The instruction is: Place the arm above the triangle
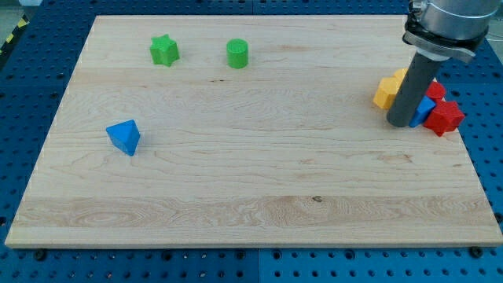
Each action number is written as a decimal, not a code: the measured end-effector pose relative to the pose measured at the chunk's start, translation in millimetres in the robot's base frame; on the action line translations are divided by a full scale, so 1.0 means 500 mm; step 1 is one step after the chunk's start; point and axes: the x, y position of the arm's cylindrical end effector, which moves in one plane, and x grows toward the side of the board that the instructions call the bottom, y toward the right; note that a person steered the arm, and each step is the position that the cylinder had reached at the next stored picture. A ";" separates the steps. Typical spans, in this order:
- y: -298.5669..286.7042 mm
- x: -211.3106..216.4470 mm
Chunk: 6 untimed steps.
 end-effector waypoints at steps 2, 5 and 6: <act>-0.114 -0.001; -0.571 -0.103; -0.721 -0.102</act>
